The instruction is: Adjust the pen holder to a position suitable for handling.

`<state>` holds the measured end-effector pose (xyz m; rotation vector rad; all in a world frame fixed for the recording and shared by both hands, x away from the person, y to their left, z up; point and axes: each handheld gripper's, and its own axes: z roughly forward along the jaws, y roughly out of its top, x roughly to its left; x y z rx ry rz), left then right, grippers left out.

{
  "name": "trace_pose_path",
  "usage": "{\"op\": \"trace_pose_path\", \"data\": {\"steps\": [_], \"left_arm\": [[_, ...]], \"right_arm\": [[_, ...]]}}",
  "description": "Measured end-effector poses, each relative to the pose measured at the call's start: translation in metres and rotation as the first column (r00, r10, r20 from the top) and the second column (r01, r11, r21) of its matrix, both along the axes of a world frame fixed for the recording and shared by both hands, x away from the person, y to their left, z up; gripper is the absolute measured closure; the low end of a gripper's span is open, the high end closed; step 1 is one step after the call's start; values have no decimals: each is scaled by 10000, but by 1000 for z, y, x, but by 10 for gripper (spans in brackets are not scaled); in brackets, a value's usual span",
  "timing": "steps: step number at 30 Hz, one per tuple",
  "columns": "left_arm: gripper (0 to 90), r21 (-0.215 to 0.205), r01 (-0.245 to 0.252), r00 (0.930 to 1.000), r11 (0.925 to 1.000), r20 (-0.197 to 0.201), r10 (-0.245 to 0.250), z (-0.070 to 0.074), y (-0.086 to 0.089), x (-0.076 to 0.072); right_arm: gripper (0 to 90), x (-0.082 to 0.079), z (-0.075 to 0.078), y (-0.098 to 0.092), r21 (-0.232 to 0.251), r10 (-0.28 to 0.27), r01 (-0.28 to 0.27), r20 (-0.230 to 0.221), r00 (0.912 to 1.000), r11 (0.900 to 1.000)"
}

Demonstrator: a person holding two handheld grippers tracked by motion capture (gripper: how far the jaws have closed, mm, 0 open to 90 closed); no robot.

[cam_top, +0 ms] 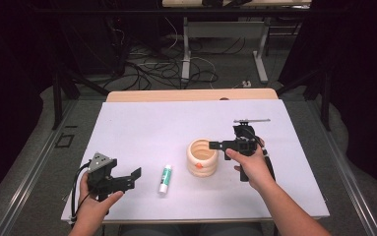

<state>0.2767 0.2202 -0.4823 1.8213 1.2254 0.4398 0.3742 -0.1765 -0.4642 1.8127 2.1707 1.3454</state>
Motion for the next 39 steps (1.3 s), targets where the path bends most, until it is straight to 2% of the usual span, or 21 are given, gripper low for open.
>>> {"op": "trace_pose_path", "data": {"steps": [3, 4, 5, 7, 10, 11, 13, 15, 16, 19, 20, 23, 25, 26, 27, 28, 31, 35, 36, 37, 39], "left_arm": [[49, -9, -8, 10000, 10000, -95, 8, 0, -4, 1], [49, -9, -8, 10000, 10000, -95, 8, 0, -4, 1], [49, -23, 66, 9999, 10000, -137, -66, 1, -4, 1], [54, -217, 82, 9996, 9997, -285, -88, 3, -8, 4], [93, -223, 172, 9989, 9996, -430, -182, 4, -12, 6], [104, -220, 232, 9983, 9995, -523, -243, 4, -15, 7], [117, -138, 540, 9952, 9984, -813, -549, 6, -24, 13], [158, -112, 478, 9949, 9988, -885, -486, 7, -28, 15], [158, 34, 664, 9917, 9978, -1102, -656, 9, -35, 20], [166, 82, 763, 9890, 9971, -1279, -746, 10, -42, 26], [174, 187, 822, 9857, 9964, -1488, -785, 12, -48, 31], [176, 325, 885, 9840, 9955, -1580, -823, 15, -54, 35], [192, 471, 829, 9830, 9954, -1679, -739, 20, -59, 41], [192, 360, 848, 9784, 9957, -1919, -764, 21, -61, 43], [193, 360, 848, 9784, 9957, -1919, -764, 21, -61, 43], [193, 401, 851, 9753, 9956, -2076, -750, 22, -63, 45], [226, 547, 825, 9633, 9951, -2601, -655, 22, -69, 53], [241, 769, 655, 9599, 9949, -2773, -418, 21, -72, 59], [249, 696, 483, 9518, 9964, -3057, -247, 19, -73, 63], [253, 696, 483, 9518, 9964, -3057, -247, 19, -73, 63], [256, 658, 360, 9417, 9972, -3363, -119, 16, -73, 68]], "right_arm": [[240, -9, 3, 1, -233, 217, -203, 603, 9979, 9995], [240, -9, 3, 1, -233, 217, -203, 603, 9979, 9995], [214, -14, 5, 1, -512, 327, -272, 1098, 9934, 9983], [200, -19, 7, 2, -760, 461, -347, 1540, 9870, 9965], [183, -25, 8, 3, -969, 588, -415, 1826, 9814, 9944], [173, -31, 8, 3, -1173, 710, -457, 2212, 9726, 9920], [162, -37, 8, 3, -1346, 825, -491, 2554, 9633, 9897], [158, -41, 8, 2, -1581, 992, -554, 2847, 9535, 9859], [157, -43, 9, 2, -1630, 1033, -564, 2957, 9497, 9850], [155, -47, 10, 1, -1683, 1097, -586, 3131, 9434, 9840], [154, -50, 11, 0, -1810, 1204, -617, 3339, 9349, 9815], [153, -53, 11, 0, -1988, 1307, -630, 3488, 9280, 9780], [149, -58, 11, -2, -2143, 1486, -727, 3629, 9199, 9741], [148, -59, 11, -3, -2209, 1519, -732, 3642, 9188, 9725], [148, -61, 11, -5, -2316, 1561, -710, 3739, 9142, 9702], [148, -61, 11, -5, -2316, 1561, -710, 3739, 9142, 9702], [147, -66, 12, -10, -2545, 1594, -572, 4020, 9016, 9654], [148, -74, 13, -17, -2622, 1524, -445, 4076, 9004, 9640], [148, -76, 12, -19, -2609, 1531, -457, 4082, 9000, 9643], [148, -78, 12, -21, -2644, 1501, -403, 4097, 8998, 9636], [148, -80, 12, -23, -2726, 1536, -402, 4089, 8996, 9613]]}}
